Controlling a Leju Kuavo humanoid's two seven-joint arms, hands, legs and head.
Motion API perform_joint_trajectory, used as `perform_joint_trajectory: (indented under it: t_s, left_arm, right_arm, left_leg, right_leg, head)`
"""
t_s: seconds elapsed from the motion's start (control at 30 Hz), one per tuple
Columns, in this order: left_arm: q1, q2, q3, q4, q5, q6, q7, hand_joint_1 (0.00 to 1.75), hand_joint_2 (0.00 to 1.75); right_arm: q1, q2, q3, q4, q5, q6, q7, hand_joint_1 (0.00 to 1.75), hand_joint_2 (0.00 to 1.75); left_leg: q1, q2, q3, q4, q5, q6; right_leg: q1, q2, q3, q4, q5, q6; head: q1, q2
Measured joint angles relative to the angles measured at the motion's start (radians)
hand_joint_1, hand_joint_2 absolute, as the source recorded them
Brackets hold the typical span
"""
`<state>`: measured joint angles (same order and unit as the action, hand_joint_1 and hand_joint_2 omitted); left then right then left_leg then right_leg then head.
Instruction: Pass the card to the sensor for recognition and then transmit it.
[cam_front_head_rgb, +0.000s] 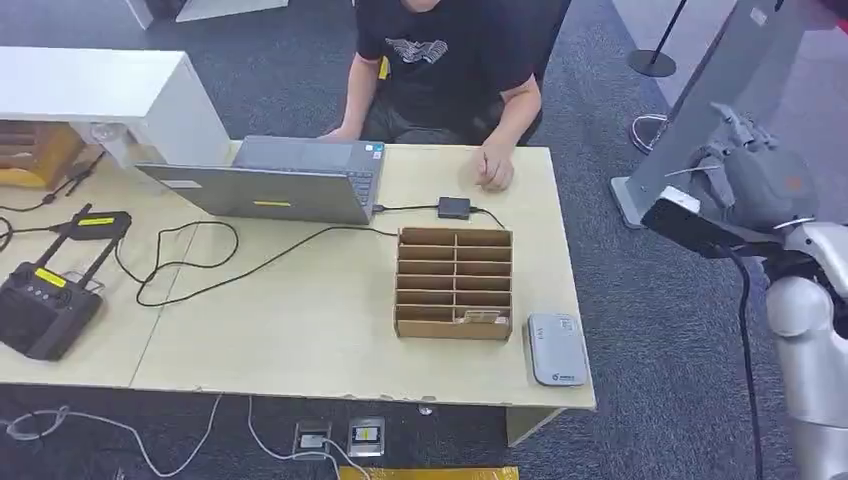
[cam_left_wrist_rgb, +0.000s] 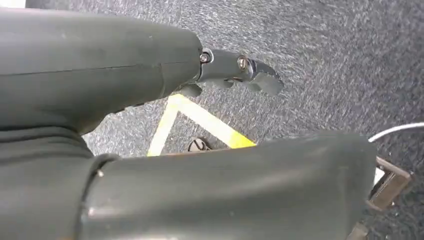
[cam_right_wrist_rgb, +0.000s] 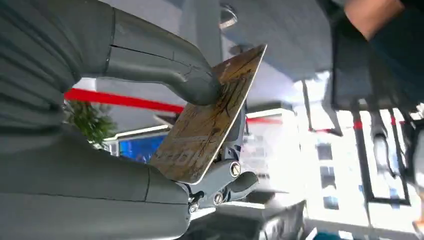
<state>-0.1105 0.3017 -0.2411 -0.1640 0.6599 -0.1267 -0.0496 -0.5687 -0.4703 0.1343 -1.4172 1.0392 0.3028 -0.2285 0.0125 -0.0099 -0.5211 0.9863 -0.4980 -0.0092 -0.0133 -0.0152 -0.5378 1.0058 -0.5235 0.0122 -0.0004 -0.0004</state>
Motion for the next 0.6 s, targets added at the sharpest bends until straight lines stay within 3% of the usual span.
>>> perform_joint_trajectory:
  t_s: [0.13, 0.27, 0.6]
  left_arm:
    - [-0.004, -0.001, -0.016, 0.000, -0.010, -0.006, -0.003, 0.00, 0.00]
    - [-0.010, -0.001, -0.040, 0.000, -0.013, -0.007, -0.003, 0.00, 0.00]
    - [-0.010, -0.004, -0.065, 0.002, -0.002, -0.019, -0.003, 0.00, 0.00]
  right_arm:
    - [-0.011, 0.060, 0.018, 0.062, 0.037, -0.058, -0.021, 1.75, 1.75]
    - [-0.083, 0.159, 0.059, 0.189, 0.067, -0.149, -0.062, 1.75, 1.75]
    - [-0.154, 0.290, 0.121, 0.389, 0.080, -0.207, -0.096, 1.75, 1.75]
  left_leg:
    - [0.001, -0.003, -0.003, 0.000, 0.001, -0.001]
    - [0.001, 0.001, -0.002, 0.000, 0.001, -0.001]
    - [0.001, -0.004, -0.004, 0.000, 0.002, -0.003]
  right_leg:
    - [0.001, -0.002, -0.001, 0.000, 0.000, 0.000]
    - [0.001, 0.003, -0.003, 0.001, 0.001, -0.001]
    - [0.002, -0.001, -0.004, 0.002, 0.000, -0.001]
  head:
    - [0.000, 0.000]
    - [0.000, 0.000]
    - [0.000, 0.000]
